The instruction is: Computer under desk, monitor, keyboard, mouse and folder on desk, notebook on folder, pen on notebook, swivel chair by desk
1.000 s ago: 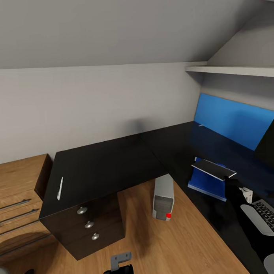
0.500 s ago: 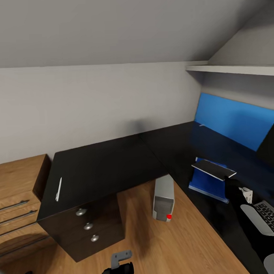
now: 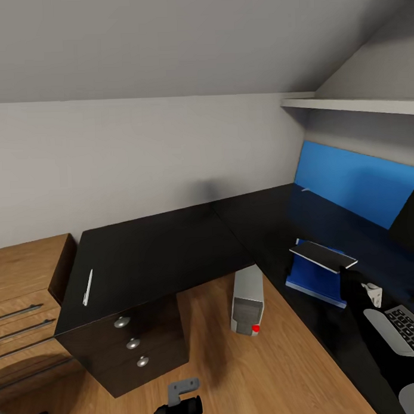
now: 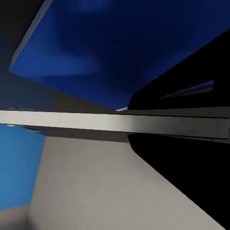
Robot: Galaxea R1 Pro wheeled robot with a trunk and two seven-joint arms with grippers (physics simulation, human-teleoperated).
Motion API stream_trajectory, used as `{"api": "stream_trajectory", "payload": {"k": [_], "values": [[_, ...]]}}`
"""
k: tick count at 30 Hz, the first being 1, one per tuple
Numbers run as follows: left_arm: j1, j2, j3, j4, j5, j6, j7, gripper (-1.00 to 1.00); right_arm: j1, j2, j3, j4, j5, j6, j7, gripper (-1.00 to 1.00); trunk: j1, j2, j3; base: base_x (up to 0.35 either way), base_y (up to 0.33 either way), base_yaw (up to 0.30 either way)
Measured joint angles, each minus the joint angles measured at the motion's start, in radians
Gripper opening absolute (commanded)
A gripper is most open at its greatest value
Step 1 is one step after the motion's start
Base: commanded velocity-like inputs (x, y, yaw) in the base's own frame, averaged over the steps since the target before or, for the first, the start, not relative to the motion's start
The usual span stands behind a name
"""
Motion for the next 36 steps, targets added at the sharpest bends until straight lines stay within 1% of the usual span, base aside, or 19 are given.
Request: {"api": "stream_trajectory", "payload": {"k": [4,5,8,11,26,29,33,34,36], "values": [[0.0,0.0,0.0,0.0,0.0,0.0,0.0,1.0,0.0,0.0,0.0,0.0,0.0,0.0,-0.001,-1.0,0.0,0.0,0.0,0.0,0.0,0.0],[0.0,0.0,0.0,0.0,0.0,0.0,0.0,1.0,0.0,0.0,0.0,0.0,0.0,0.0,-0.006,1.0,0.0,0.0,0.0,0.0,0.0,0.0],[0.0,0.001,0.0,0.0,0.0,0.0,-0.001,1.0,0.0,0.0,0.0,-0.001,-0.002,0.0,-0.031,1.0,0.0,0.0,0.0,-0.011,-0.004,0.0],[0.0,0.001,0.0,0.001,0.0,-0.002,-0.002,1.0,0.0,0.0,0.0,-0.001,-0.002,0.0,-0.038,1.0,0.0,0.0,0.0,-0.186,-0.127,0.0],[0.0,0.0,0.0,0.002,0.001,0.001,-0.002,1.0,0.0,0.0,0.0,-0.009,-0.002,0.001,-0.034,1.0,0.0,0.0,0.0,-0.025,-0.019,0.0],[0.0,0.0,0.001,0.002,0.002,0.001,-0.002,1.0,0.0,0.0,0.006,-0.039,-0.003,0.002,-0.03,1.0,-0.011,0.021,0.009,0.0,0.0,0.0],[0.0,0.0,0.002,0.003,0.003,0.002,-0.002,1.0,0.0,0.005,0.065,-0.059,-0.005,0.005,-0.03,1.0,-0.027,0.049,0.022,0.0,0.0,0.0],[0.0,0.0,0.002,0.003,0.003,0.001,-0.001,1.0,0.0,0.009,0.093,-0.063,-0.005,0.007,-0.031,1.0,-0.031,0.056,0.025,0.0,0.0,0.0],[0.0,0.0,0.002,0.003,0.003,0.001,-0.001,1.0,0.0,0.014,0.128,-0.069,-0.005,0.009,-0.032,1.0,-0.038,0.07,0.031,0.0,0.0,0.0]]}}
